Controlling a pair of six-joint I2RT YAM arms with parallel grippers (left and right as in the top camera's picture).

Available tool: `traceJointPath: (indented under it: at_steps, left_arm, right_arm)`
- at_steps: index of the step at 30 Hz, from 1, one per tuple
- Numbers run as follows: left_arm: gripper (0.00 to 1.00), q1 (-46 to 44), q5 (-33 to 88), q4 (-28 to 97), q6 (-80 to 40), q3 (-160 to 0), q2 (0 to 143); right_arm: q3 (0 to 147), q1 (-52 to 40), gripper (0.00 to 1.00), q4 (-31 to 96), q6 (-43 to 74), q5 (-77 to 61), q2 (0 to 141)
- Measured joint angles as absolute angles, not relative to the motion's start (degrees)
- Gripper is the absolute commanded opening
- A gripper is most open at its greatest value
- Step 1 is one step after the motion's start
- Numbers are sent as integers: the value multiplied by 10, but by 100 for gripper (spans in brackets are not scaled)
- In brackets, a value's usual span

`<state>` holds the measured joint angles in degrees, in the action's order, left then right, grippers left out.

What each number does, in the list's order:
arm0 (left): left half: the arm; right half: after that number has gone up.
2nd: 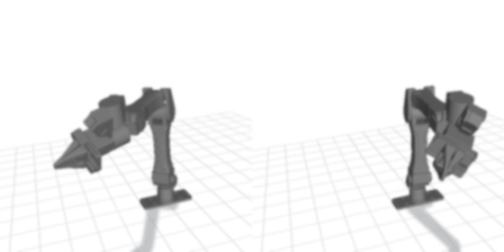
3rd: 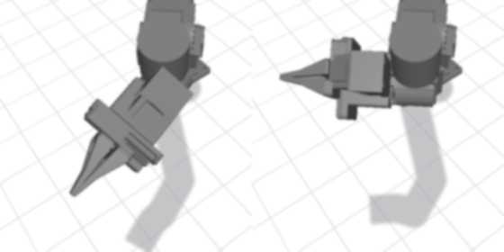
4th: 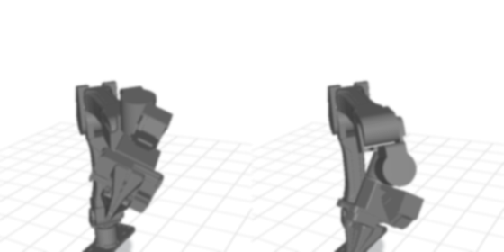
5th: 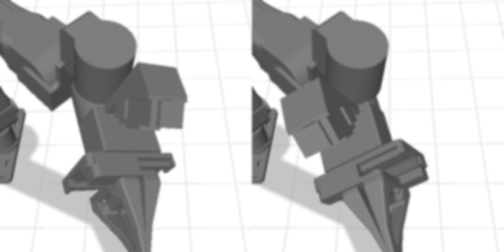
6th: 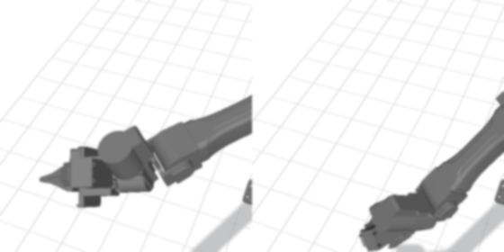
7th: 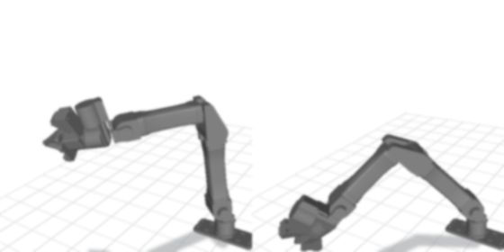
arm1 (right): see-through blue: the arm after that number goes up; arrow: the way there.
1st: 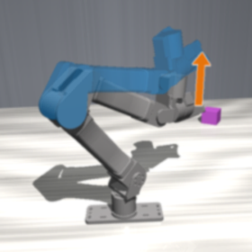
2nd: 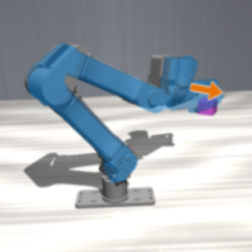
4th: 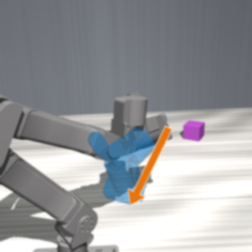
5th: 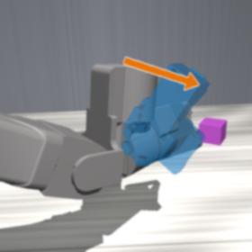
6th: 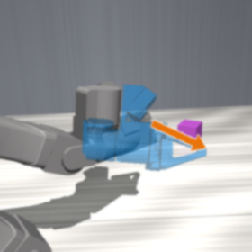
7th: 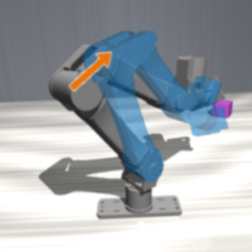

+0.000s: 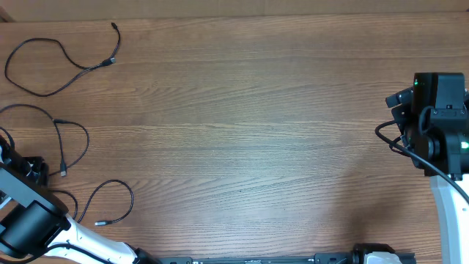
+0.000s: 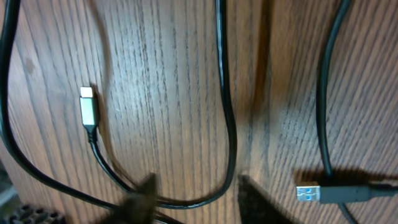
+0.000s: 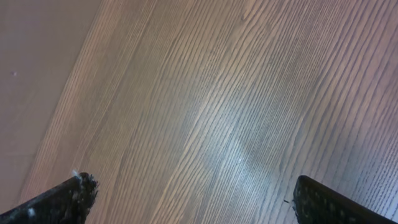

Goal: Untangle cables

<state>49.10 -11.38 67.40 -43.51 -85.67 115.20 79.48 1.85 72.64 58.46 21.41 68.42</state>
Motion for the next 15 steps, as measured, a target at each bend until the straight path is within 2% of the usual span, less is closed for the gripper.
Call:
traceJointPath:
  at_steps: [3, 6, 7, 9, 15]
  left_arm:
    - [62, 491, -102, 675, -413, -857, 1152]
    - [61, 491, -55, 706, -369, -876, 1152]
    - [70, 491, -32, 716, -350, -886, 1152]
    - [74, 491, 47, 728, -277, -918, 1152]
    - [75, 483, 235, 757, -157, -975, 1140]
  right_arm:
    - [795, 18, 100, 726, 585, 214, 684]
    - [795, 18, 100, 726, 584, 214, 684]
    - [795, 18, 100, 726, 585, 214, 684]
    - [795, 18, 100, 726, 584, 214, 684]
    - [795, 18, 100, 727, 584, 214, 684]
